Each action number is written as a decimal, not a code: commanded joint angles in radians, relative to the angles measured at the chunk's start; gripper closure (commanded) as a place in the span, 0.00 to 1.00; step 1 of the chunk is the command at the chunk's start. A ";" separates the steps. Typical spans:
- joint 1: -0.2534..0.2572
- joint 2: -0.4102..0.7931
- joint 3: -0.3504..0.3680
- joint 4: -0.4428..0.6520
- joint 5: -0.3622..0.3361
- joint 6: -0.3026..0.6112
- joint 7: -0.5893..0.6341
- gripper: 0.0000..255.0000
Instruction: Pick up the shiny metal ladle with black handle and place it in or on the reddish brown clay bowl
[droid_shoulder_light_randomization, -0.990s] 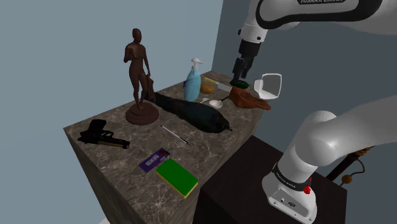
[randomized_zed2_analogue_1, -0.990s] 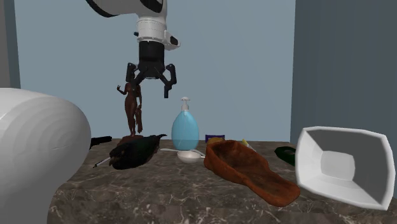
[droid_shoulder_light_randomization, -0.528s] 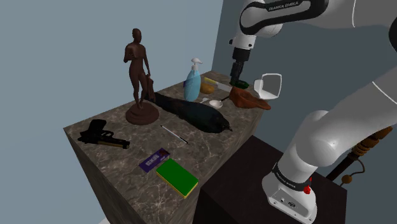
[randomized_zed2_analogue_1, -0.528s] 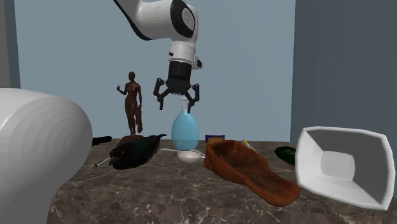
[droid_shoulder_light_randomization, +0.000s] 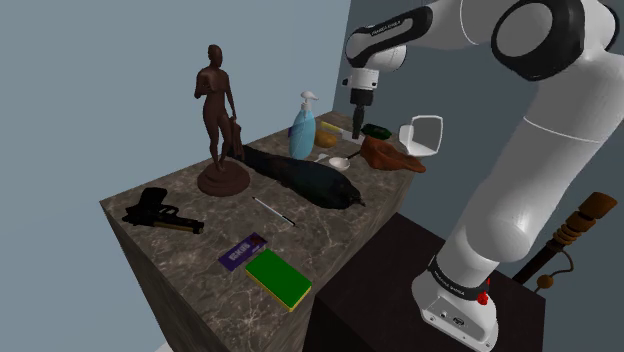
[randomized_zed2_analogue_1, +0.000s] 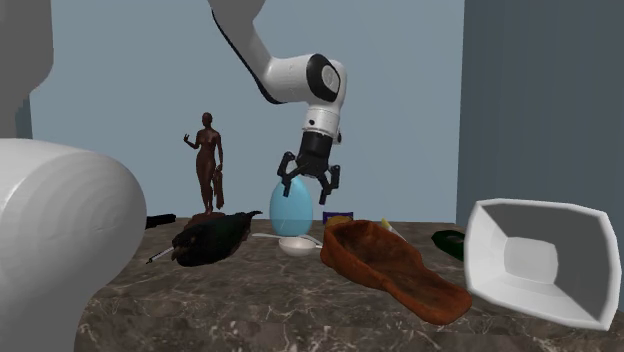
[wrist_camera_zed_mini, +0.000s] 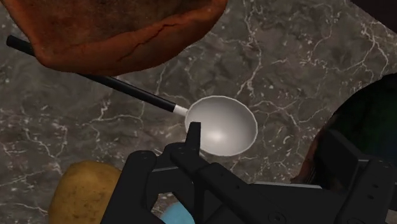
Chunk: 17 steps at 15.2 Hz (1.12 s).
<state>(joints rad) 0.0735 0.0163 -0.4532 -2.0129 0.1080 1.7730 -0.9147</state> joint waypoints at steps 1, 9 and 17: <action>-0.011 0.114 -0.008 0.078 0.045 -0.016 -0.096 0.00; -0.083 0.413 0.028 0.312 0.136 -0.079 -0.302 0.00; -0.073 0.411 0.032 0.235 0.142 -0.004 -0.308 0.00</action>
<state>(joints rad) 0.0003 0.4277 -0.4208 -1.7750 0.2502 1.7660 -1.2215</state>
